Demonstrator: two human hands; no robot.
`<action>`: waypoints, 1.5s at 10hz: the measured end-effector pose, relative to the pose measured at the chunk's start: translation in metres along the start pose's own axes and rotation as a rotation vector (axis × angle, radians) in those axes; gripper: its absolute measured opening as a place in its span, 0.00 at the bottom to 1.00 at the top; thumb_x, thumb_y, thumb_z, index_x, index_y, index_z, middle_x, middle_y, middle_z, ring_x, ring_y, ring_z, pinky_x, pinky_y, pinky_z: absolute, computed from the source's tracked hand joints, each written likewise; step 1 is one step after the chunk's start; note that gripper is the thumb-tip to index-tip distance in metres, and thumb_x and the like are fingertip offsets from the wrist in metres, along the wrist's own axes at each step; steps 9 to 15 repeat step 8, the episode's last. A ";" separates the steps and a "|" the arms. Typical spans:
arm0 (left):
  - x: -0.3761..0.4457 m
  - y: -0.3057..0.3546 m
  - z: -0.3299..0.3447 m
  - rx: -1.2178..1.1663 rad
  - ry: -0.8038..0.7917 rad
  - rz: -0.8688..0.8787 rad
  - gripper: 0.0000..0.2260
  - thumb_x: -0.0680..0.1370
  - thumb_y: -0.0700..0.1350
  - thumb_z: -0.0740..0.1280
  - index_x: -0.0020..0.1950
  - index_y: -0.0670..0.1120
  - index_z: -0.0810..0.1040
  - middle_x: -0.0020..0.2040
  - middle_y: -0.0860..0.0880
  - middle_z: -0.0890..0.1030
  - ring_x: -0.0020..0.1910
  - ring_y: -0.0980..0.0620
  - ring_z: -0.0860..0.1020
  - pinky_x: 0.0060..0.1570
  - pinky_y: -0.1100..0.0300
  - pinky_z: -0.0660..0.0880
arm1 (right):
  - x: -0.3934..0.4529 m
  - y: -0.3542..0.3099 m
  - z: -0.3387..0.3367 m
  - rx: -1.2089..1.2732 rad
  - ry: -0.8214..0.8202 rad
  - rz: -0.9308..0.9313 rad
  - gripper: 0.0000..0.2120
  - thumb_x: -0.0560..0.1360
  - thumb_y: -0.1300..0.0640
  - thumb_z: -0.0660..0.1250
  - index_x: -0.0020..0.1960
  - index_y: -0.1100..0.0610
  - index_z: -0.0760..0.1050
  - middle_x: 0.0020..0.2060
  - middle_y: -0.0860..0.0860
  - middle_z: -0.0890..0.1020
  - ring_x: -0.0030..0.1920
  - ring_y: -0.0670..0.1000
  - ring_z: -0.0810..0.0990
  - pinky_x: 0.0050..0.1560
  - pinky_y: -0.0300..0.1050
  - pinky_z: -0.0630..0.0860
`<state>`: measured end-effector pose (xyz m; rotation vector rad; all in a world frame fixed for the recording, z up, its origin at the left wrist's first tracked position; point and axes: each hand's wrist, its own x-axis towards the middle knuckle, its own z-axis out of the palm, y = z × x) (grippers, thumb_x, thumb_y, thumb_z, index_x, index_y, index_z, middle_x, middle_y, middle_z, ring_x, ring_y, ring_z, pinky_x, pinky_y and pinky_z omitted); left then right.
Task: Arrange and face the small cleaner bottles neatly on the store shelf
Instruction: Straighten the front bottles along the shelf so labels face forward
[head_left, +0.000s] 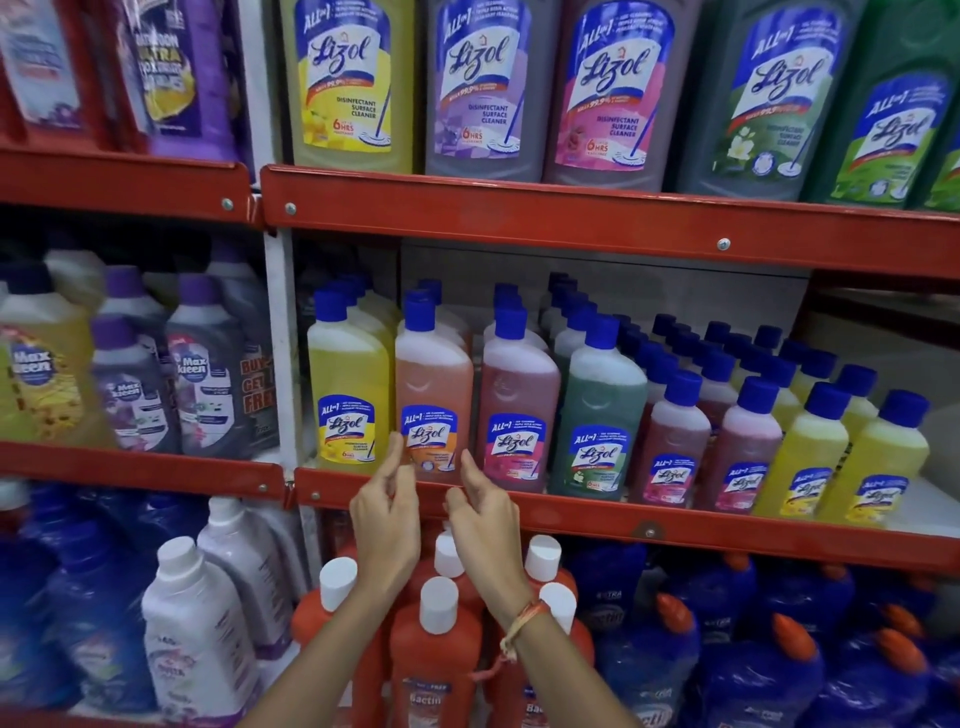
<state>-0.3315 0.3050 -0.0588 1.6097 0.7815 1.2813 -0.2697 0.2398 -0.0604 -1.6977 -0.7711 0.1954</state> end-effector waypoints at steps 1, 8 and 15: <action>0.003 -0.006 -0.005 -0.046 -0.009 0.010 0.23 0.71 0.49 0.54 0.66 0.51 0.73 0.37 0.67 0.81 0.34 0.61 0.73 0.40 0.63 0.69 | -0.004 0.000 0.004 0.043 0.083 -0.011 0.25 0.73 0.62 0.61 0.70 0.52 0.70 0.57 0.53 0.83 0.54 0.47 0.81 0.56 0.39 0.75; 0.025 0.008 -0.040 0.097 0.215 -0.043 0.19 0.81 0.47 0.50 0.58 0.42 0.78 0.54 0.36 0.81 0.55 0.39 0.75 0.49 0.55 0.64 | 0.003 -0.029 0.043 0.028 -0.282 -0.089 0.28 0.74 0.60 0.60 0.74 0.49 0.63 0.59 0.49 0.82 0.54 0.45 0.80 0.51 0.28 0.72; 0.025 0.008 -0.040 0.097 0.215 -0.043 0.19 0.81 0.47 0.50 0.58 0.42 0.78 0.54 0.36 0.81 0.55 0.39 0.75 0.49 0.55 0.64 | 0.003 -0.029 0.043 0.028 -0.282 -0.089 0.28 0.74 0.60 0.60 0.74 0.49 0.63 0.59 0.49 0.82 0.54 0.45 0.80 0.51 0.28 0.72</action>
